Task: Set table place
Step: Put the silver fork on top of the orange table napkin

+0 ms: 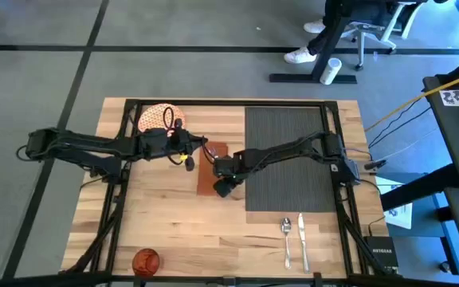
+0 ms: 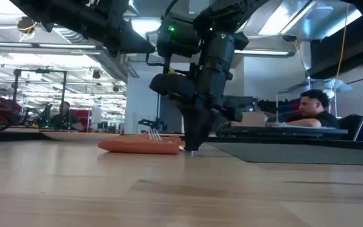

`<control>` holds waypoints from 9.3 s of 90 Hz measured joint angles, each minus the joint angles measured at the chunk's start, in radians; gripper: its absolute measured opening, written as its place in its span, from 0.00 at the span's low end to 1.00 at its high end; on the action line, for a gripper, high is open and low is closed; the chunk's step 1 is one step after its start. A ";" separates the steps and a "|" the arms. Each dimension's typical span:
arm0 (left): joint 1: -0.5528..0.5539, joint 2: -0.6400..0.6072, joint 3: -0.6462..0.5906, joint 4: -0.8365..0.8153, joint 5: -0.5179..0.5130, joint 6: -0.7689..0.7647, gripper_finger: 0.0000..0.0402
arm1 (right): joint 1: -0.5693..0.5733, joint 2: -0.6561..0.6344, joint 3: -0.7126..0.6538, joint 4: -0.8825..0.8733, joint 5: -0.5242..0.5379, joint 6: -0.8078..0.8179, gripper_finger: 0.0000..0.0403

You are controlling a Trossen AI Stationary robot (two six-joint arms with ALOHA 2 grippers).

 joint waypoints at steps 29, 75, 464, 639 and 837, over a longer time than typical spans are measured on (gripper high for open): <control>0.000 0.000 0.000 0.000 -0.001 0.000 0.00 | 0.000 -0.004 0.000 -0.001 -0.001 0.002 0.01; 0.000 -0.001 0.000 0.001 -0.003 0.000 0.00 | 0.000 -0.006 0.008 -0.001 -0.023 0.074 0.18; 0.001 -0.001 0.001 -0.027 -0.002 0.003 0.00 | -0.035 0.086 0.283 -0.162 0.087 -0.048 0.09; -0.027 -0.524 -0.058 -0.474 -0.323 -0.020 0.00 | -0.079 0.134 0.283 -0.129 0.126 -0.157 0.16; -0.025 -0.595 -0.059 -0.629 -0.478 -0.151 0.00 | -0.042 0.190 0.513 -0.087 0.247 0.416 0.00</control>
